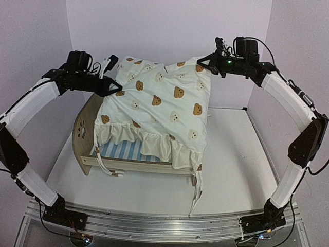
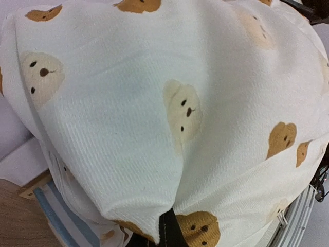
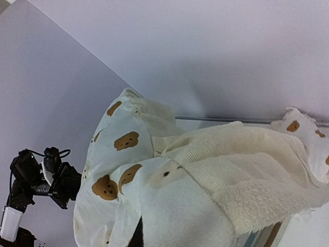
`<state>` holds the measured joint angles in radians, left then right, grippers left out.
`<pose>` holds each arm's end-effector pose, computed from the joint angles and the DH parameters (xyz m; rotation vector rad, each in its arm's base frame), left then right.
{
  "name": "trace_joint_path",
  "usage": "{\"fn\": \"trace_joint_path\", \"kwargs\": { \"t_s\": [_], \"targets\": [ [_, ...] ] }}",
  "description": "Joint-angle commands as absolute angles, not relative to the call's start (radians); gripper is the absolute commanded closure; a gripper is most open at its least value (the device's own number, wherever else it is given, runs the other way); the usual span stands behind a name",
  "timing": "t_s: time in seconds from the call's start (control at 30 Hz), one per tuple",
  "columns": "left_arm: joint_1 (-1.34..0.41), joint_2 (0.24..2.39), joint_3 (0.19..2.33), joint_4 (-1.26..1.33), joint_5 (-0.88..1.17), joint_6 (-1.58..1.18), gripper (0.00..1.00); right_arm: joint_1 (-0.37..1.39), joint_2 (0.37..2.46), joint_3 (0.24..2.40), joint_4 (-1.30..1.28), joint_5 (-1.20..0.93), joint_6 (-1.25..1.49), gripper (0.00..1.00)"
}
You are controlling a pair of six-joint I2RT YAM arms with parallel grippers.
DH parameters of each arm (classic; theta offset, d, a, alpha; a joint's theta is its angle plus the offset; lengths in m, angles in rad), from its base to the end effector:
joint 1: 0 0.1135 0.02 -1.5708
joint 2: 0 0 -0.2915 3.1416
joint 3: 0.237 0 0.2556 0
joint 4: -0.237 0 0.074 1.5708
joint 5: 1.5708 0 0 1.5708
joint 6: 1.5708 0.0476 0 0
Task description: Set up the pet bed
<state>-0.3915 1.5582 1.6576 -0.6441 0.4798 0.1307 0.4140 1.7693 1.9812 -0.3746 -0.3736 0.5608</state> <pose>0.3216 -0.1565 0.4291 0.8203 1.9508 -0.6621 0.3817 0.1867 0.4910 -0.1574 1.8312 1.0248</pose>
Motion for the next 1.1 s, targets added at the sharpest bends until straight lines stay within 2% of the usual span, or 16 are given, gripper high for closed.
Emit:
{"fn": "trace_joint_path", "kwargs": {
  "t_s": [0.0, 0.13, 0.27, 0.53, 0.87, 1.07],
  "targets": [
    [-0.387, 1.422, 1.702, -0.638, 0.429, 0.242, 1.00, 0.434, 1.830, 2.152, -0.333, -0.428, 0.542, 1.00],
    [-0.387, 1.342, 1.704, -0.627, 0.374, 0.287, 1.00, 0.453, 1.878, 2.275, -0.315, -0.428, 0.558, 1.00],
    [-0.387, 1.295, 1.707, -0.596, 0.319, 0.290, 1.00, 0.461, 1.890, 2.304, -0.265, -0.407, 0.564, 1.00],
    [-0.387, 1.243, 1.731, -0.521, 0.308, 0.301, 1.00, 0.502, 1.961, 2.502, -0.168, -0.402, 0.559, 1.00],
    [-0.387, 1.168, 1.739, -0.457, 0.336, 0.295, 1.00, 0.541, 1.946, 2.497, 0.075, -0.385, 0.560, 1.00],
    [-0.387, 1.157, 1.781, -0.436, 0.357, 0.288, 1.00, 0.540, 1.942, 2.517, 0.198, -0.356, 0.471, 1.00]
  ]
}}
